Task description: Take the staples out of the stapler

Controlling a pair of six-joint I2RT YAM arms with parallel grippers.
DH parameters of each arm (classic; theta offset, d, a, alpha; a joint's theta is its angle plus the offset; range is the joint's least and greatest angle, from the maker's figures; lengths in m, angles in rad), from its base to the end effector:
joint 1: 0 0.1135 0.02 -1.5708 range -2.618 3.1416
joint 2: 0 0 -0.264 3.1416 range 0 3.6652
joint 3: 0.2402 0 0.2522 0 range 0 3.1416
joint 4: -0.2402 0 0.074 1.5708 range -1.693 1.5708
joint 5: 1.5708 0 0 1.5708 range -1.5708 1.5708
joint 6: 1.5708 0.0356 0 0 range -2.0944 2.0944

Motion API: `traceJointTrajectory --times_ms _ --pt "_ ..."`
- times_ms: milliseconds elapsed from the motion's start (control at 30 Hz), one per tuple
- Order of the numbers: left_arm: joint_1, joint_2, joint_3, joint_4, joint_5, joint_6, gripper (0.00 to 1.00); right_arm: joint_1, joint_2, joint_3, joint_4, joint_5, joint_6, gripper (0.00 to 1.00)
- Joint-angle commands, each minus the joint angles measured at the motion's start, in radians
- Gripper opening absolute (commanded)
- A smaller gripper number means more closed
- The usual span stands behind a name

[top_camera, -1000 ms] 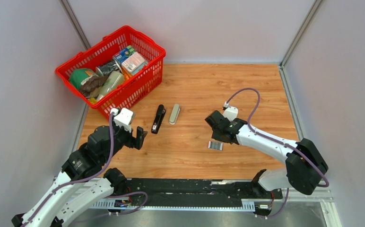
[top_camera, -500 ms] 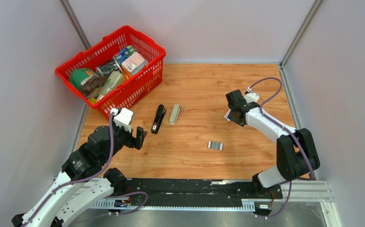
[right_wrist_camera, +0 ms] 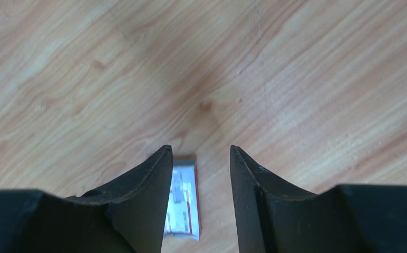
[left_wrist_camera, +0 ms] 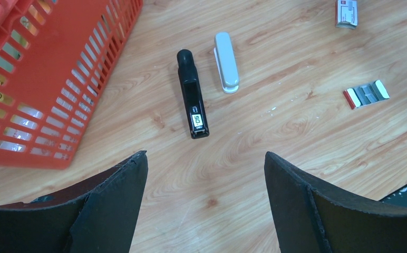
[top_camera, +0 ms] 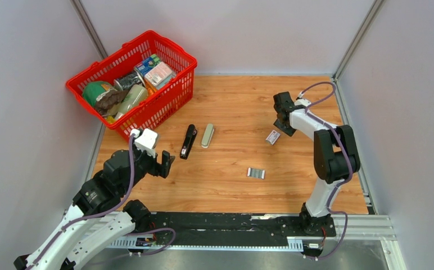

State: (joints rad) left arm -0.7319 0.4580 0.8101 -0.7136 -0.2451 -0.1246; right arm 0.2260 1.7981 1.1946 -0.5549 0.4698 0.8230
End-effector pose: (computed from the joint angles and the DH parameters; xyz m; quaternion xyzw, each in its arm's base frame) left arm 0.0757 -0.0564 0.3326 0.1778 0.8000 -0.1428 0.5550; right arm 0.3521 0.0644 0.1842 0.3255 0.8958 -0.0975 0.2864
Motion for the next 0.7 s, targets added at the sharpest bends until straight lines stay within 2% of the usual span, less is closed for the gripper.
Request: traceJointTrajectory --times_ms 0,233,400,667 --pt "0.006 -0.007 -0.003 0.031 0.006 0.016 0.88 -0.028 0.079 0.083 0.030 0.015 -0.004 0.48" --pt "0.006 -0.013 -0.005 0.032 0.007 0.016 0.88 -0.033 0.155 0.122 0.113 -0.002 -0.068 0.48" --pt "0.008 -0.013 -0.005 0.034 0.012 0.016 0.89 -0.031 0.208 0.171 0.096 -0.074 -0.134 0.47" --pt "0.011 -0.013 -0.005 0.037 0.021 0.017 0.89 -0.005 0.182 0.119 0.125 -0.140 -0.211 0.50"
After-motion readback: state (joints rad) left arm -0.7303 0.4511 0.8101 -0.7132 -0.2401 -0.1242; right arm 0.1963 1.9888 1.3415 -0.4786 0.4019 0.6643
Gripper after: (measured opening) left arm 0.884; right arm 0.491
